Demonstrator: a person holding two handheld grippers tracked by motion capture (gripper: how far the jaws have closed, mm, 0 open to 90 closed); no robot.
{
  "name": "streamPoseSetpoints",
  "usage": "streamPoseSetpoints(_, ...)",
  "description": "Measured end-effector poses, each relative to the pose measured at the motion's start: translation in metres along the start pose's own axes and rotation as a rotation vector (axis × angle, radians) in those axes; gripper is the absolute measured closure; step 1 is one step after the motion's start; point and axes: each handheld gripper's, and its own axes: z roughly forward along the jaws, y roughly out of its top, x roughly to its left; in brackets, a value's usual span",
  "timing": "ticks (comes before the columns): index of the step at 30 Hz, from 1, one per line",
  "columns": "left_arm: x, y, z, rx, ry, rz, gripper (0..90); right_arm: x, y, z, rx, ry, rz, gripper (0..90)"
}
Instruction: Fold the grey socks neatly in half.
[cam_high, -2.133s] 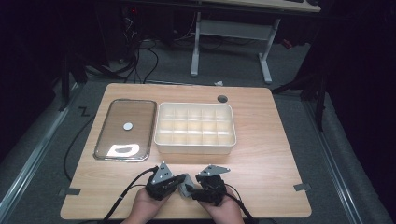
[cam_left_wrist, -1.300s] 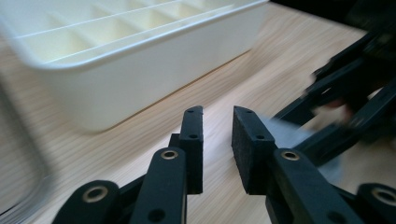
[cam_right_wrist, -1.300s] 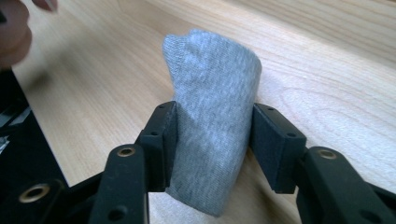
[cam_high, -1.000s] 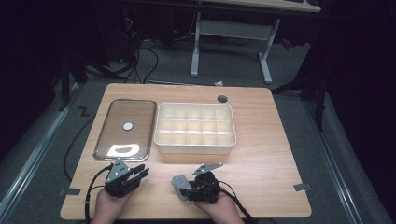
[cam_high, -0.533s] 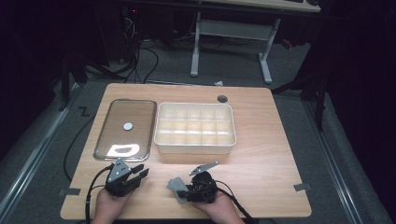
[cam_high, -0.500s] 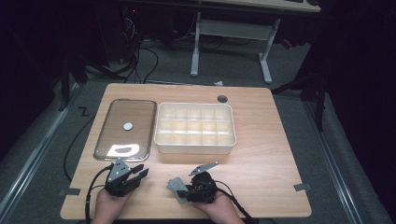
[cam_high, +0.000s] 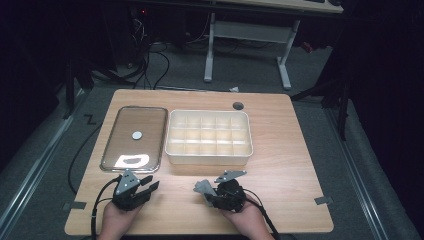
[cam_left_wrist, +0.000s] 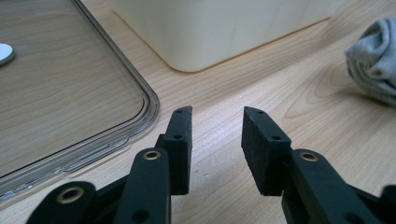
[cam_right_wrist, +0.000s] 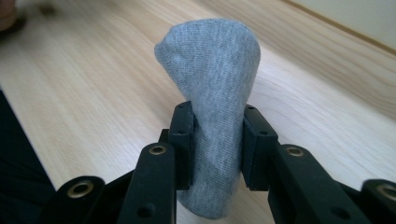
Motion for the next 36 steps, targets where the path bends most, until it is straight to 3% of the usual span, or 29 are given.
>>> streamPoseSetpoints(16, 0.002, -0.002, 0.003, 0.001, -0.019, -0.007, 60.8, -0.034, -0.012, -0.032, 0.062, -0.164, 0.06, 70.4)
streamPoseSetpoints(21, 0.0, -0.001, 0.003, -0.008, -0.015, 0.008, 60.0, -0.042, -0.011, -0.042, 0.096, -0.208, 0.053, 70.4)
streamPoseSetpoints(32, -0.003, 0.001, 0.003, -0.018, -0.017, 0.017, 50.5, -0.054, -0.007, -0.062, 0.18, -0.264, 0.013, 70.1)
streamPoseSetpoints(36, -0.003, 0.003, 0.005, -0.019, -0.016, 0.019, 48.2, -0.057, -0.005, -0.067, 0.198, -0.268, 0.033, 70.1)
